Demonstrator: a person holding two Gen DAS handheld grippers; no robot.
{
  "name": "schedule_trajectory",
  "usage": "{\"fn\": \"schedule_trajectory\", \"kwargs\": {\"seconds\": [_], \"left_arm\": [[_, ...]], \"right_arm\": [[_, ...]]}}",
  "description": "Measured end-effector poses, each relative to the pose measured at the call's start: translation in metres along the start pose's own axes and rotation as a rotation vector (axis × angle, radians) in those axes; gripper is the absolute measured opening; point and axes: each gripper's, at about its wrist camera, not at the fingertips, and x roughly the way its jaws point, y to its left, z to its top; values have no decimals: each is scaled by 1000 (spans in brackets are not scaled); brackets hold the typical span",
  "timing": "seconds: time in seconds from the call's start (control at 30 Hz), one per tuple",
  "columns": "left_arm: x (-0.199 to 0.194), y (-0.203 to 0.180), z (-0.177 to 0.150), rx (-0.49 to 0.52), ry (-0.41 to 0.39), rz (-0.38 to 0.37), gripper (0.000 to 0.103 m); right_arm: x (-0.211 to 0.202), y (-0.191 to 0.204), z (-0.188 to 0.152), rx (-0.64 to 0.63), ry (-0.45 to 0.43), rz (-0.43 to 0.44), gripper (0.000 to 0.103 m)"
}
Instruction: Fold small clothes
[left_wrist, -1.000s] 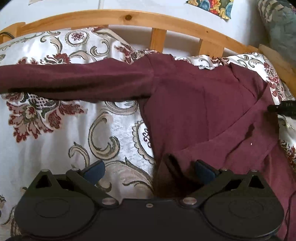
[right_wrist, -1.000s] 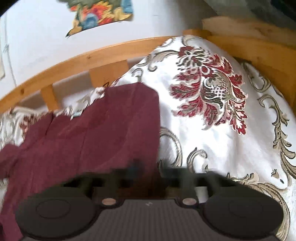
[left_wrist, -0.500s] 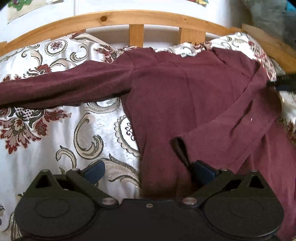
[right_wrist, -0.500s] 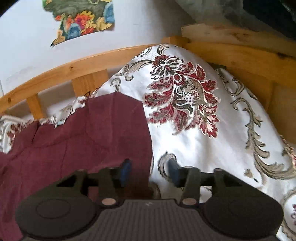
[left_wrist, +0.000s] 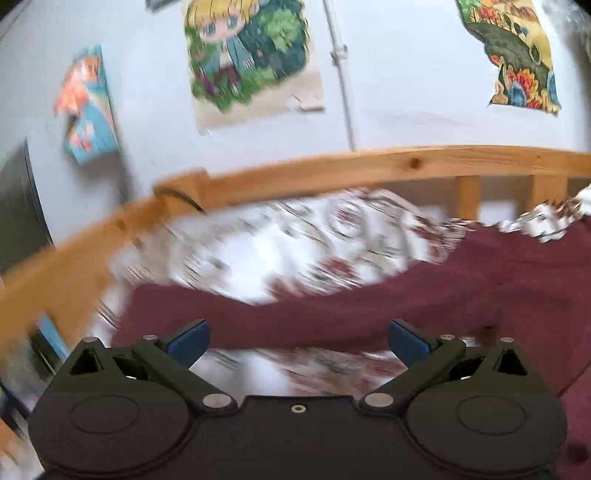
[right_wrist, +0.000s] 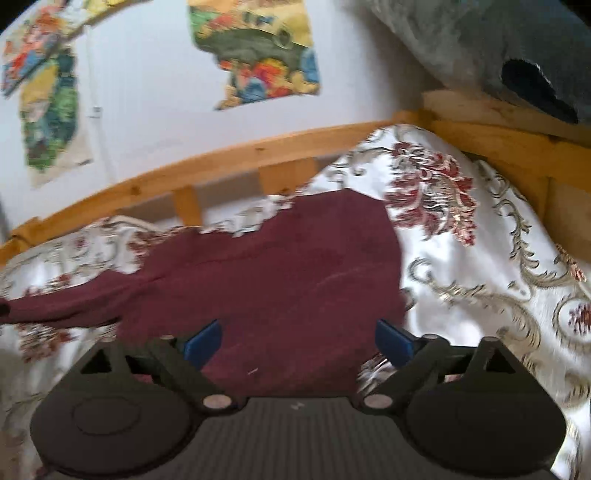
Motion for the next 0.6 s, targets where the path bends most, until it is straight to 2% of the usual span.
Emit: {"fn": "schedule_trajectory", "kwargs": {"seconds": [0.1, 0.2, 0.33, 0.4, 0.47, 0.5, 0.53, 0.57, 0.6], "left_arm": [[1, 32, 12, 159, -30, 10, 102], [15, 52, 17, 349, 48, -54, 101], [42, 62, 12, 569, 180, -93, 89], [54, 61, 8, 649, 238, -95, 78], [61, 61, 10, 664, 267, -94, 51], [65, 61, 14, 656, 302, -107, 43], [69, 61, 18, 647, 344, -124, 22], [71, 58, 21, 643, 384, -136, 6], [70, 54, 23, 644, 409, -130, 5]], "right_arm": [[-19, 16, -16, -31, -42, 24, 101], [-23, 29, -30, -87, -35, 27, 101], [-17, 39, -34, -120, -14, 60, 101], [-14, 41, -35, -123, -13, 68, 101], [-13, 41, -38, -135, -12, 73, 101], [-12, 42, -40, -143, -11, 73, 101], [-13, 42, -41, -152, -12, 73, 101], [-14, 43, -42, -164, -18, 73, 101], [-15, 43, -43, -171, -24, 75, 101]]}}
